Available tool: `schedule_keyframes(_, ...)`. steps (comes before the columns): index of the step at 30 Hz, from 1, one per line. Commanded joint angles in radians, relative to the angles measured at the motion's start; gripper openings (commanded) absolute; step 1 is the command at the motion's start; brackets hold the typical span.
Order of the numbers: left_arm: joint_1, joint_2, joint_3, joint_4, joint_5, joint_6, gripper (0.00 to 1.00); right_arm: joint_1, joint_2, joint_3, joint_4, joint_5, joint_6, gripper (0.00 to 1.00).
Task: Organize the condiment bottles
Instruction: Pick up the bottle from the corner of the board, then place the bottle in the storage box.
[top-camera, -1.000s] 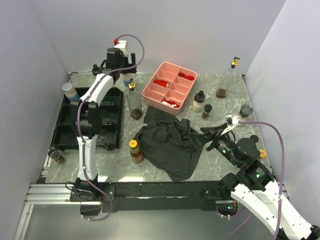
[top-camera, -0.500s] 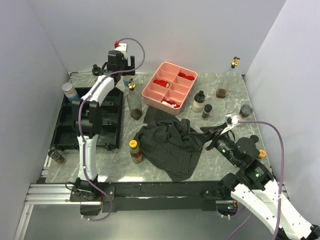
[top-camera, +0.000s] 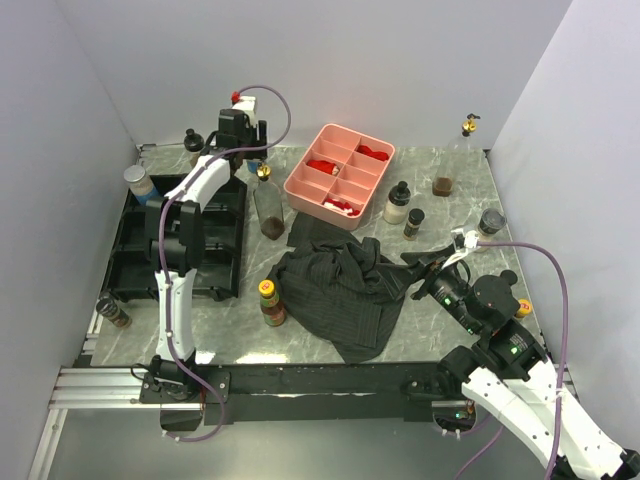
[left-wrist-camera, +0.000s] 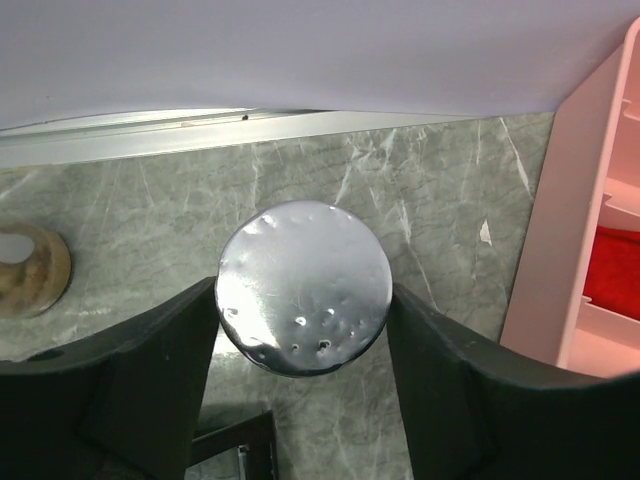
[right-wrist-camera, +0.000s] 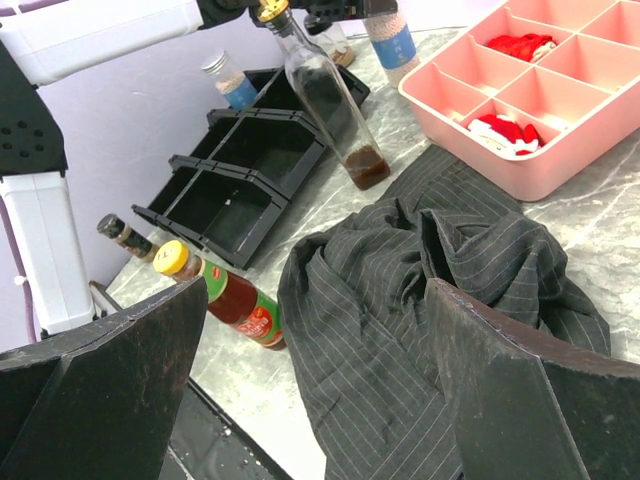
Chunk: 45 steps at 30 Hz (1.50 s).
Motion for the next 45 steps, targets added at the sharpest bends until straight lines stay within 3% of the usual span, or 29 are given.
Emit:
schedule_keyframes(1,-0.002,-0.019,0.002,0.042,0.006,0.0,0.63,-0.003,-0.009,-0.01,0.046,0.007,-0.008,0.97)
schedule_keyframes(7,-0.002,-0.065,-0.022,0.062,-0.036,-0.016,0.23,-0.002,-0.013,-0.012,0.047,0.002,-0.011,0.97)
schedule_keyframes(12,0.004,-0.149,-0.067,0.112,-0.049,-0.053,0.01,-0.002,-0.025,-0.015,0.049,0.005,-0.01,0.97)
schedule_keyframes(23,0.054,-0.363,-0.144,0.143,-0.008,-0.151,0.01,-0.002,-0.047,-0.018,0.038,0.008,-0.013,0.97)
schedule_keyframes(28,0.142,-0.485,-0.298,0.186,0.026,-0.187,0.01,-0.003,-0.064,-0.021,0.038,0.002,-0.01,0.97)
schedule_keyframes(36,0.254,-0.57,-0.403,0.146,-0.023,-0.162,0.01,-0.002,-0.087,-0.03,0.033,0.007,-0.01,0.97)
schedule_keyframes(45,0.325,-0.662,-0.57,0.208,-0.097,-0.135,0.01,-0.002,-0.099,-0.033,0.032,0.001,-0.008,0.97)
